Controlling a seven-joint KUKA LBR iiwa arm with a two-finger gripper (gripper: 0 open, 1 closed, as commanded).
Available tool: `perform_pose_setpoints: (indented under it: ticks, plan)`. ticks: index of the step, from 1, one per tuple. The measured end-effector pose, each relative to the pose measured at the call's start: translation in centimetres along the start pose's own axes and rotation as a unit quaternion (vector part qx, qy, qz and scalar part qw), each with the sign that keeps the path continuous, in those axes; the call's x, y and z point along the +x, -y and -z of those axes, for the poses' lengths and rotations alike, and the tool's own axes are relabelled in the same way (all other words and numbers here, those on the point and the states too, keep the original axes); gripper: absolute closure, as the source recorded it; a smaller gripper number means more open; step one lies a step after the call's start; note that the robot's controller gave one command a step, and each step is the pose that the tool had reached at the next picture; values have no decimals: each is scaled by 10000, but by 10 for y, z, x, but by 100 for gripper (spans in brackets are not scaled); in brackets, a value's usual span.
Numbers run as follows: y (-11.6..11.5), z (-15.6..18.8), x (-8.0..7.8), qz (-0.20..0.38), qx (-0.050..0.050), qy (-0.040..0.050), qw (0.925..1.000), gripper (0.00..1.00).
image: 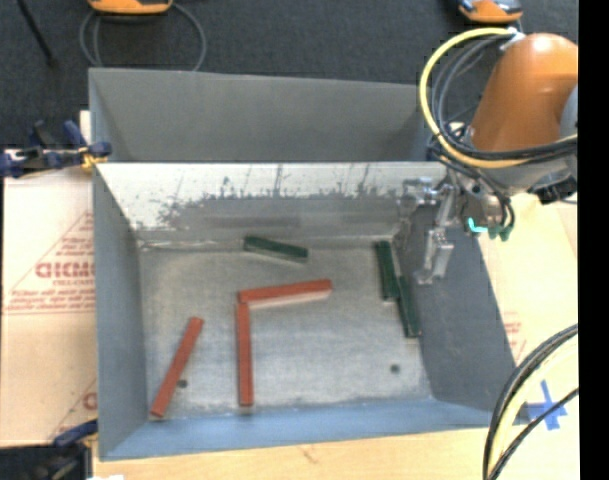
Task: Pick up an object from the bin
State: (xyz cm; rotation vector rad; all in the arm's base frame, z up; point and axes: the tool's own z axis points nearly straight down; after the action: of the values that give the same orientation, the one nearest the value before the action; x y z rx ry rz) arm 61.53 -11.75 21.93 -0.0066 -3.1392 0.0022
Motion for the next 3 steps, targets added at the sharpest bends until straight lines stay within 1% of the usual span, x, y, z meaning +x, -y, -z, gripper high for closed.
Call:
perform_pose_setpoints:
  ticks: [1, 2, 3]
  plan:
    - [-52, -72, -25, 754, -13, 11, 9971, 0]
    - [-101, -152, -22, 1239, -10, 22, 9923, 0]
    - [-98, -146, -24, 1234, 6, 54, 9923, 100]
